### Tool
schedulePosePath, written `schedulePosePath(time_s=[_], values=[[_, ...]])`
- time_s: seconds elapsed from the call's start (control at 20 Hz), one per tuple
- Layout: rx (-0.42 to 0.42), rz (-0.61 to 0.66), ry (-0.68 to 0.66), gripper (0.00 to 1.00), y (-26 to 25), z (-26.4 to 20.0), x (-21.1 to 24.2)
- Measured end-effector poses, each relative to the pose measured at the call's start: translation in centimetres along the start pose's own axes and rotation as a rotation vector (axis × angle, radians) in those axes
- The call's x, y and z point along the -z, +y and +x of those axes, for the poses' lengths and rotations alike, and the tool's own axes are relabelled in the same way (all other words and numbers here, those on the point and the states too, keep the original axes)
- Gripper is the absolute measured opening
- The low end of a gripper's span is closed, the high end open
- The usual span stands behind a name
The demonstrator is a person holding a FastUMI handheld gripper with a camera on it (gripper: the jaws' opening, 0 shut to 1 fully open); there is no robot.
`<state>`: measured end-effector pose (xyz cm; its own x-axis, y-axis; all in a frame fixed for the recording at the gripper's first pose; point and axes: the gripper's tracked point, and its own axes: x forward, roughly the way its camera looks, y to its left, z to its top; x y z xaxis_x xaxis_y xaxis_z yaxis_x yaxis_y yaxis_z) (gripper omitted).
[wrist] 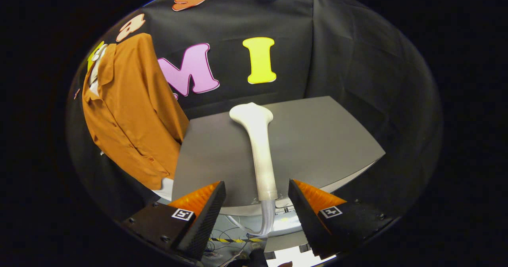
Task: Iron the clothes twice with a garment steamer, once on the left side and once on the right side.
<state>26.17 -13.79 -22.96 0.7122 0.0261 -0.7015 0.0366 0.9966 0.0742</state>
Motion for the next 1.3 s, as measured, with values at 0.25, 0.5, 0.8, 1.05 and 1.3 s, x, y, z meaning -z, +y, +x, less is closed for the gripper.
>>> schedulePosePath(time_s=[0.25, 0.5, 0.8, 1.05, 1.3], values=[[0.004, 0.003, 0.075, 0.83, -1.5, 5.1, 1.4], [-0.031, -0.112, -0.003, 0.33, -1.5, 5.8, 0.8], [-0.054, -0.051, -0.216, 0.24, -0.4, -0.2, -2.1], [-0.065, -0.037, -0.429, 0.24, 3.3, -8.7, -3.9], [-0.097, -0.085, -0.543, 0.24, 10.1, -13.7, -4.4]])
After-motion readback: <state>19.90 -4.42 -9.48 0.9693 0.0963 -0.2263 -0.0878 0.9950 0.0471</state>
